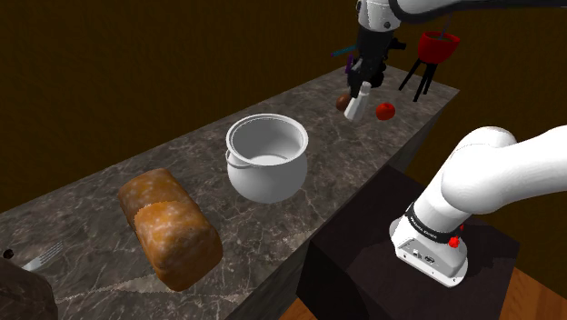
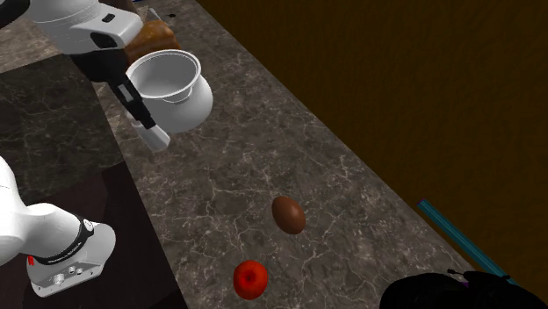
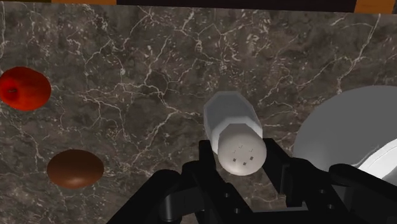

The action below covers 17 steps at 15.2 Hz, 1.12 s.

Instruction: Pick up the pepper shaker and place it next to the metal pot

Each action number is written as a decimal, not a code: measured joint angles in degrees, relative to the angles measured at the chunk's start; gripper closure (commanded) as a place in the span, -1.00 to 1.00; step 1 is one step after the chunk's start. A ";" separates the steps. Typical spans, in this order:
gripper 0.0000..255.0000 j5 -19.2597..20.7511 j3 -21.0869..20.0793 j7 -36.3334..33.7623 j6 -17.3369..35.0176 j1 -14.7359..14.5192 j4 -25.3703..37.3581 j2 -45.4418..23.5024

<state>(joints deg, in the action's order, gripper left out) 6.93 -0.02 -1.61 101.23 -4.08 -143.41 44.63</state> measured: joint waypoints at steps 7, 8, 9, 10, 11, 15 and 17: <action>1.00 0.28 0.18 -0.49 5.11 0.06 -5.42 0.29; 1.00 0.29 0.15 -0.64 5.97 0.04 -6.33 0.32; 1.00 0.32 0.14 -0.75 6.68 0.03 -6.88 0.16; 1.00 0.44 0.27 -0.72 7.51 0.11 -7.68 0.13; 1.00 0.49 0.28 -0.83 8.48 0.12 -8.48 -0.04; 1.00 0.73 0.40 -1.14 11.76 0.21 -11.13 -0.69; 1.00 0.75 0.30 -1.47 13.39 0.16 -12.59 -0.87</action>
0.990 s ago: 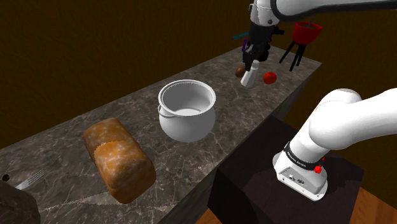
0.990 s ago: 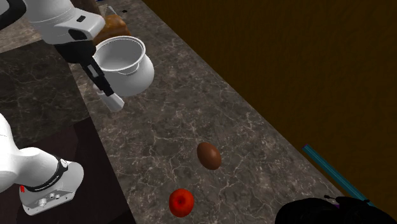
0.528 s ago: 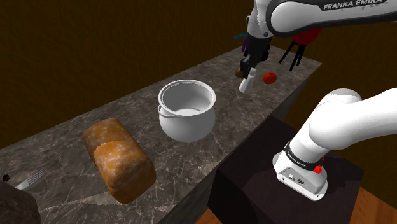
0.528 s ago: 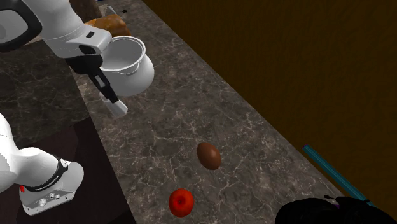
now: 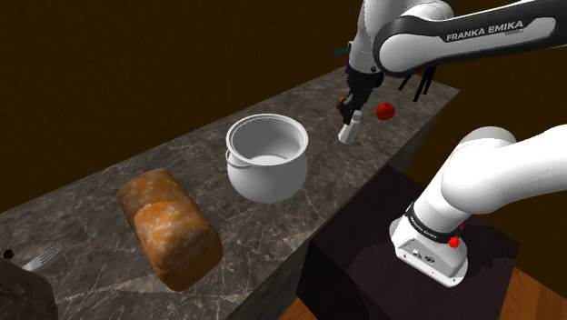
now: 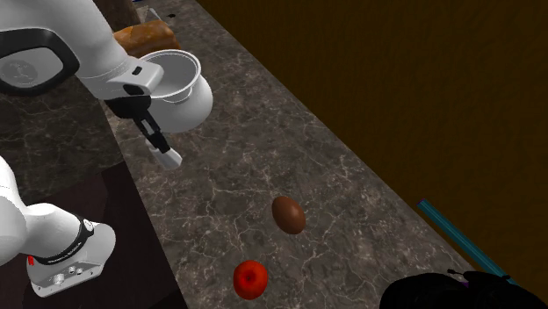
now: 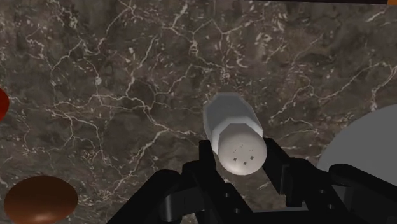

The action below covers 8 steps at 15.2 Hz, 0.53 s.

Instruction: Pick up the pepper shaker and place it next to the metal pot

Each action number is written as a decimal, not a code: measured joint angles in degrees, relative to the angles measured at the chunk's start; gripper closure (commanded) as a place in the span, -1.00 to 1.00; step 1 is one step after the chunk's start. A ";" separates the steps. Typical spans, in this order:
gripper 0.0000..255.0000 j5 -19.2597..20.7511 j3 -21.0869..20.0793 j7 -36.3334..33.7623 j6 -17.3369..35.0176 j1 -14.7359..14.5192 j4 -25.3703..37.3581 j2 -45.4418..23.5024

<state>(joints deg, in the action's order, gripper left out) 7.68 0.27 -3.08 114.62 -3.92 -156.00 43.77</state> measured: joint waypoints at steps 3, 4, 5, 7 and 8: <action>1.00 0.14 -0.03 -0.36 2.47 0.02 -2.11 -0.39; 1.00 0.22 -0.03 -0.49 3.49 0.05 -2.90 -0.63; 1.00 0.33 0.03 -0.55 4.46 0.13 -3.35 -1.16; 1.00 0.51 0.11 -0.67 6.17 0.24 -4.46 -1.74; 1.00 0.60 0.12 -0.78 7.12 0.29 -4.84 -2.31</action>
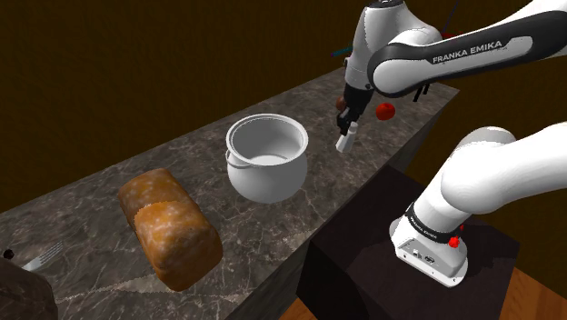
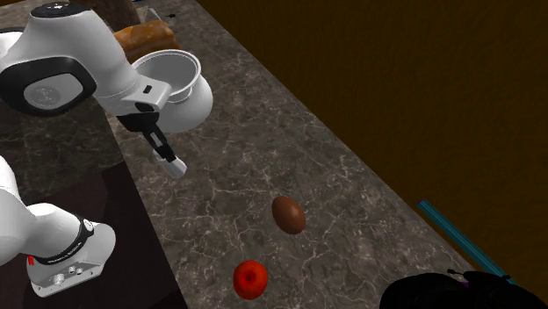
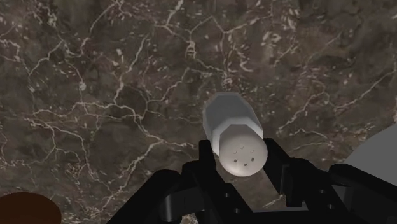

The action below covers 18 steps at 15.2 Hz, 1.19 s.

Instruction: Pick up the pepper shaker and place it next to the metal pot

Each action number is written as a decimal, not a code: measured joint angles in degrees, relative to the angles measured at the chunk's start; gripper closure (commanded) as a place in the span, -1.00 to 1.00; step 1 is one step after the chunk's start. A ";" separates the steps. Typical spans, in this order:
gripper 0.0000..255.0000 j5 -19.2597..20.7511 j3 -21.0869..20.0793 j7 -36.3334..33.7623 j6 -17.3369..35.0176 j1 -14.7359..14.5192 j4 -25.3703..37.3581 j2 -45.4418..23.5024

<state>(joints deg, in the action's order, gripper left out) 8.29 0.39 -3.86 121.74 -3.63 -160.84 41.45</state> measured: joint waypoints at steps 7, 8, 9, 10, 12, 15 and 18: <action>1.00 0.74 0.13 -0.65 6.44 0.45 -3.56 -2.89; 1.00 0.72 0.04 -0.82 6.87 0.40 -3.65 -3.23; 1.00 0.72 0.00 -0.89 7.11 0.39 -3.71 -3.41; 1.00 0.72 -0.01 -0.91 7.20 0.39 -3.75 -3.46; 1.00 0.72 -0.02 -0.94 7.29 0.38 -3.78 -3.51; -1.00 0.72 -0.03 -0.95 7.32 0.38 -3.79 -3.53; -1.00 0.72 -0.03 -0.95 7.33 0.38 -3.78 -3.54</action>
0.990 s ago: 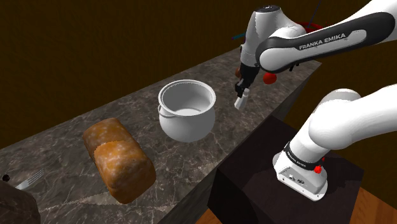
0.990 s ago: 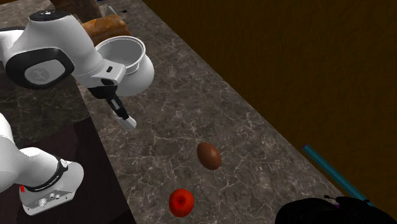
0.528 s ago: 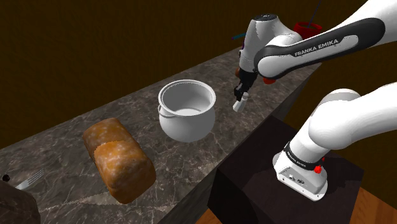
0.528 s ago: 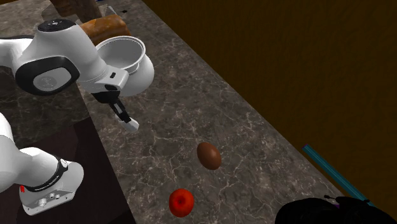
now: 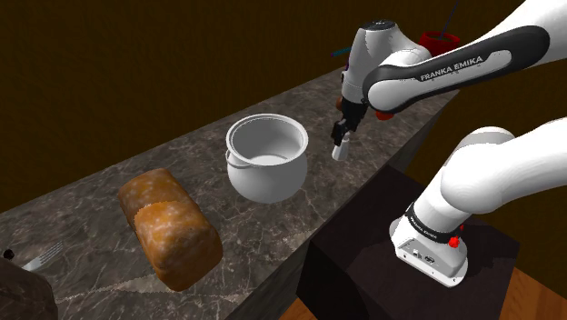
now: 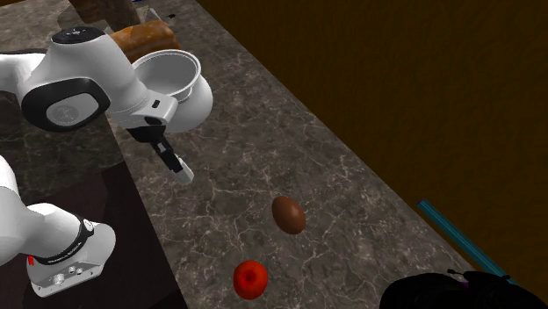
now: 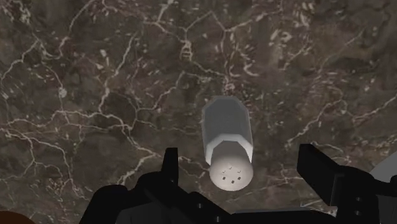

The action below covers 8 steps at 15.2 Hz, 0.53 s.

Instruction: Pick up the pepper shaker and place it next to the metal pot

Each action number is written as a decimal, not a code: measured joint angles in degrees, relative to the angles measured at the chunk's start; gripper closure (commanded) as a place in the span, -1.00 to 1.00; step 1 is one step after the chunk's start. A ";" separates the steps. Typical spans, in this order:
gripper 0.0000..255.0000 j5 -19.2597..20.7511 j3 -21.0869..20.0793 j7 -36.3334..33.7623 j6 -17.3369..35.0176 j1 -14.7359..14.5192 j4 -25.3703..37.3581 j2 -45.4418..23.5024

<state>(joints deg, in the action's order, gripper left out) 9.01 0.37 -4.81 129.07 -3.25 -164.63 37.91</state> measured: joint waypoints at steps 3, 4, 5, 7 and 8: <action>-1.00 -0.23 -0.10 0.05 -1.30 -0.19 0.59 0.78; -1.00 -0.42 -0.08 0.29 -3.18 -0.29 1.46 1.84; -1.00 -0.64 -0.19 0.37 -4.84 -0.44 2.70 2.23; -1.00 -1.10 -0.41 0.53 -8.25 -0.77 4.26 4.07; -1.00 -1.19 -0.47 0.54 -8.91 -0.84 4.61 4.34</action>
<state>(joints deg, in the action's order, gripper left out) 7.81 -0.10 -4.27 120.16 -4.09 -160.02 42.26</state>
